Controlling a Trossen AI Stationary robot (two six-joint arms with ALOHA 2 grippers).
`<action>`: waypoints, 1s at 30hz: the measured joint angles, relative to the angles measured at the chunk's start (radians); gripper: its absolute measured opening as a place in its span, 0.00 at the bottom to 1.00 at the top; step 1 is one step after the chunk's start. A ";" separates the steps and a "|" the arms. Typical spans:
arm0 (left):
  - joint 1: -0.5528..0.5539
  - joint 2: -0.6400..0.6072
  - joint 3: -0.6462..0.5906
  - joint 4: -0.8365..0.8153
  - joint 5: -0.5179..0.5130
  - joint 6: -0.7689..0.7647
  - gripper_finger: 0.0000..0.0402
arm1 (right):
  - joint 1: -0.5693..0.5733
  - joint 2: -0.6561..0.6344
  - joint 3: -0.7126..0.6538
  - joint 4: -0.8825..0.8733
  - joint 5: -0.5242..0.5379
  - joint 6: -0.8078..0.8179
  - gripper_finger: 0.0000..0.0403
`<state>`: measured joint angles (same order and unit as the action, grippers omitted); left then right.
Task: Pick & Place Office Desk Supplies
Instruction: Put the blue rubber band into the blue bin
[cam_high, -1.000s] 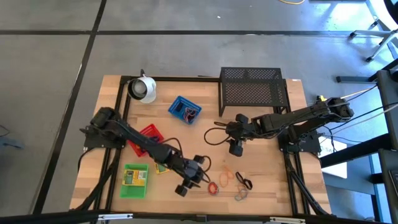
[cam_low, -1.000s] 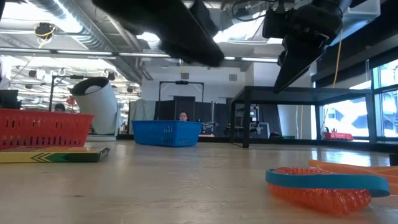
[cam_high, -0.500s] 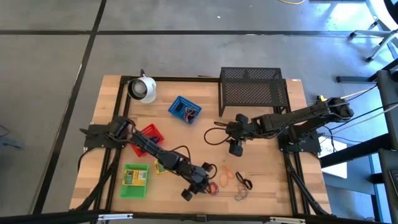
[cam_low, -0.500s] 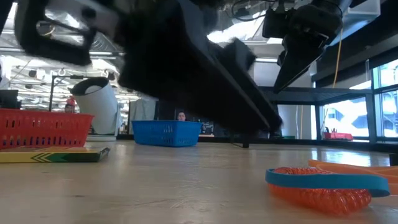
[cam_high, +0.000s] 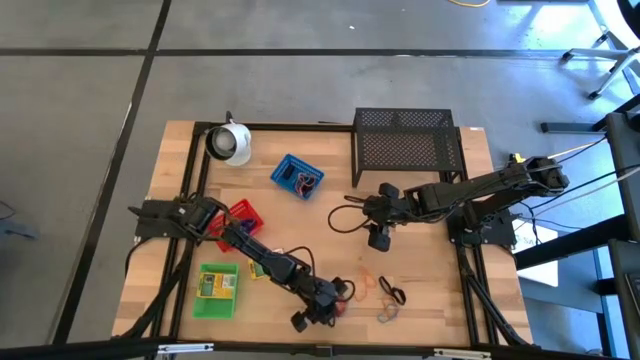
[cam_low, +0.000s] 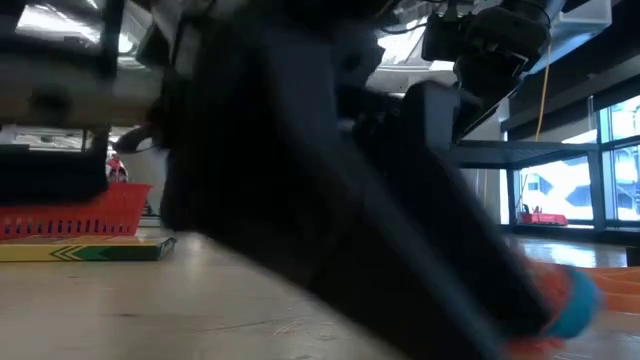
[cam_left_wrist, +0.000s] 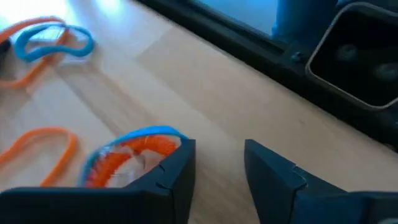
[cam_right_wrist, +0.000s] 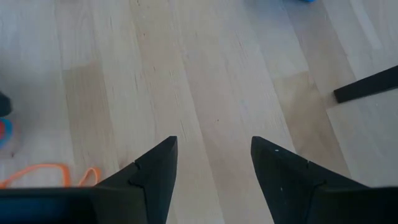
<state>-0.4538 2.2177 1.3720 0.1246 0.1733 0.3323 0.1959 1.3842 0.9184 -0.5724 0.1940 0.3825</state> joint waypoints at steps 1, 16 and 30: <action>0.000 0.003 0.000 -0.001 -0.014 -0.004 0.30 | 0.000 0.000 0.000 0.000 0.000 0.002 0.51; 0.020 0.003 0.011 -0.027 -0.056 -0.125 0.15 | 0.000 0.000 0.000 0.000 0.000 0.021 0.51; 0.052 0.002 0.013 -0.064 -0.095 -0.144 0.28 | 0.000 0.000 0.000 0.003 0.000 0.021 0.52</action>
<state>-0.4020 2.2196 1.3849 0.0602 0.0784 0.1881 0.1959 1.3842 0.9184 -0.5690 0.1940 0.4034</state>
